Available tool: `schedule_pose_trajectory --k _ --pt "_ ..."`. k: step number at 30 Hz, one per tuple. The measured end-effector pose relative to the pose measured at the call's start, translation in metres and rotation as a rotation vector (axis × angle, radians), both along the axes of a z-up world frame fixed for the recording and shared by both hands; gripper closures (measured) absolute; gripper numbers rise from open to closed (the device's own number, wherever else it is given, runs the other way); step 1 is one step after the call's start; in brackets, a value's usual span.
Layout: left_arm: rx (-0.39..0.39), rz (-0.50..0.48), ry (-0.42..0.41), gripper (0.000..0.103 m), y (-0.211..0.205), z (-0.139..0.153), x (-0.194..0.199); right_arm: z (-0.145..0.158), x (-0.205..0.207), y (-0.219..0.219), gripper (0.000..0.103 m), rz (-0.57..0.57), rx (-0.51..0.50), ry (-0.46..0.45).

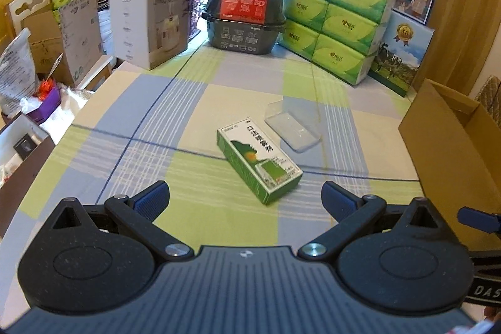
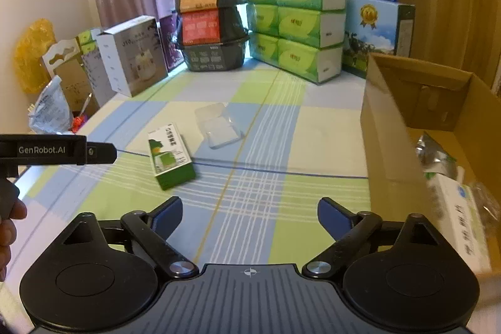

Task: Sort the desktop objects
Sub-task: 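Move both open tools back over the remaining table items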

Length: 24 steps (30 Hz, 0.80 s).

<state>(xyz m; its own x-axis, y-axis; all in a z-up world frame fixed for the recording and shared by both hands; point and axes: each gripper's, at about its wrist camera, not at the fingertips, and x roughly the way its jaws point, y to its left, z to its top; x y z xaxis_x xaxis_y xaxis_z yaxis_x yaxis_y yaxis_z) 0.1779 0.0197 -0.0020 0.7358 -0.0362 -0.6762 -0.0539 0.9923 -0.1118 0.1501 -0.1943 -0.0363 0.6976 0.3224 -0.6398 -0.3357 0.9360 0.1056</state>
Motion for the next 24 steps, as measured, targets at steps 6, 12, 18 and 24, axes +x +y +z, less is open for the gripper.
schedule_pose_trajectory --k 6,12,18,24 --pt "0.01 -0.015 0.007 0.002 -0.008 -0.022 0.035 -0.025 0.031 0.004 0.021 0.002 0.0 0.003" --pt "0.01 -0.016 0.02 0.002 -0.015 -0.043 0.064 -0.041 0.057 0.007 0.021 0.005 -0.02 -0.005" --pt "0.034 -0.029 0.055 0.002 -0.028 -0.068 0.088 -0.054 0.076 0.006 0.021 -0.024 -0.033 0.001" --pt "0.075 -0.049 0.073 0.002 -0.031 -0.081 0.102 -0.063 0.088 0.008 0.021 -0.035 -0.041 0.01"
